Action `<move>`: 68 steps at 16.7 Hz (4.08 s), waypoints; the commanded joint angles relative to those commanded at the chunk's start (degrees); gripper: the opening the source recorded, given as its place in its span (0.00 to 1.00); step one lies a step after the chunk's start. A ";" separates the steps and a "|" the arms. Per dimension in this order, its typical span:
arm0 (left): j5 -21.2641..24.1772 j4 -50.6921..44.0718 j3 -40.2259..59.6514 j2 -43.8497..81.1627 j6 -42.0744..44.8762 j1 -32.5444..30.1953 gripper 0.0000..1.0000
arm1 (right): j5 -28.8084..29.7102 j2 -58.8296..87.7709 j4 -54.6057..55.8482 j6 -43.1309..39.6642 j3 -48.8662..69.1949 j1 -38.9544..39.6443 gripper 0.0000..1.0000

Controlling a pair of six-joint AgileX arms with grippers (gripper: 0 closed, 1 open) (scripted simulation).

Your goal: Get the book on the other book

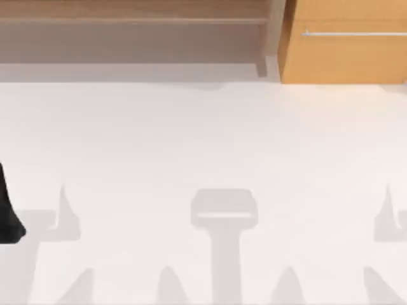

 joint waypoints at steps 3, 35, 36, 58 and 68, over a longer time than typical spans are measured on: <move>0.00 0.00 0.00 0.00 0.00 0.00 1.00 | -0.08 0.56 0.15 -0.05 0.39 -0.18 1.00; 0.00 0.00 0.00 0.00 0.00 0.00 1.00 | -24.26 115.62 34.47 -0.70 81.27 -25.97 1.00; 0.00 0.00 0.00 0.00 0.00 0.00 1.00 | -24.26 115.62 34.47 -0.70 81.27 -25.97 1.00; 0.00 0.00 0.00 0.00 0.00 0.00 1.00 | -22.69 121.32 31.45 -0.75 89.94 -24.48 0.47; 0.00 0.00 0.00 0.00 0.00 0.00 1.00 | -22.69 121.32 31.45 -0.75 89.94 -24.48 0.00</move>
